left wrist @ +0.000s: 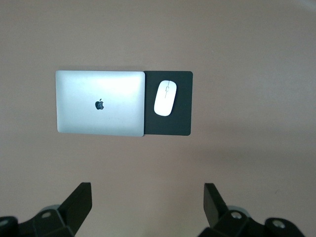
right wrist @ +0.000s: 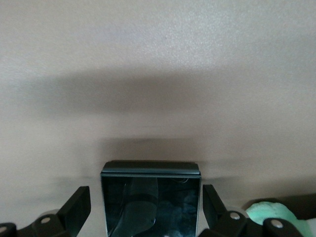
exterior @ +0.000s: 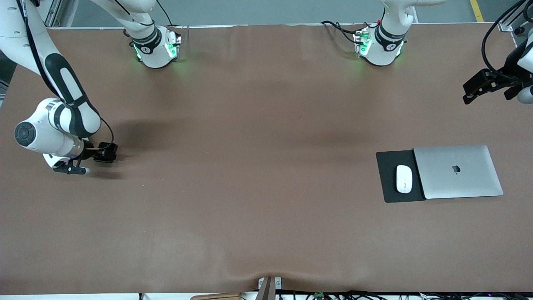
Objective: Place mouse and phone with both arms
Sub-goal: 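Release the mouse and raise the left gripper away from the pad, then lower the phone beside the green plush toy and open the right gripper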
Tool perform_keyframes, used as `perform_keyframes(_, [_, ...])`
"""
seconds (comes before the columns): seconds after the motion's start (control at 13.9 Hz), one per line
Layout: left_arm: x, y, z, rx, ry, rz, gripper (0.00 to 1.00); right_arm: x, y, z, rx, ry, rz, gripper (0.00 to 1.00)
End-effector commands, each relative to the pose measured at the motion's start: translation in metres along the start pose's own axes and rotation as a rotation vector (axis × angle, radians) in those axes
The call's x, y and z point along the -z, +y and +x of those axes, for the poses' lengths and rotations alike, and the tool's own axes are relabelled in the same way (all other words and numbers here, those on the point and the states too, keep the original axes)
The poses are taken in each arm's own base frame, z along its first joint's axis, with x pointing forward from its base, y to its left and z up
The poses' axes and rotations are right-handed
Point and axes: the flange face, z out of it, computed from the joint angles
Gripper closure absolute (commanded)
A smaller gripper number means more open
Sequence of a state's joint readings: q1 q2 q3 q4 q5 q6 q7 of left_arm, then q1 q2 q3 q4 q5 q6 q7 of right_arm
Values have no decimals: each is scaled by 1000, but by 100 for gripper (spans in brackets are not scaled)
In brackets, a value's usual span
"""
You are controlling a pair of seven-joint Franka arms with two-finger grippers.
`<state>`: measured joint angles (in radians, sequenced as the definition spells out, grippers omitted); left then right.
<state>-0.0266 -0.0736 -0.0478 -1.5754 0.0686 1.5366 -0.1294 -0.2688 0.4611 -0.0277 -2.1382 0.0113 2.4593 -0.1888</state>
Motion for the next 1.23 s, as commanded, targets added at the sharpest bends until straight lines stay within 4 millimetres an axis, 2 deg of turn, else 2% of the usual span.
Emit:
perform_keyframes(0.0, [0,-1,-7,-11,-6,-22,0,34,-6,6,29,16,-6,0])
perform_keyframes(0.29, [1,-3,-7,-8,-1,-21,0,106,-36,29,76,24,-14,0])
perform_keyframes(0.36, [1,-3,-7,-10,-1,-21,0,123,-40,32,82,23,-14,0])
perform_keyframes(0.72, [0,-9,-8,1,-6,-22,0,217,-87,40,120,22,-21,0])
perform_keyframes(0.94, [-1,-10,-8,1,-8,-22,0,272,-111,32,130,22,-12,0])
perform_keyframes(1.15, [-6,-10,-8,2,-19,-20,0,321,-135,9,127,71,-17,0])
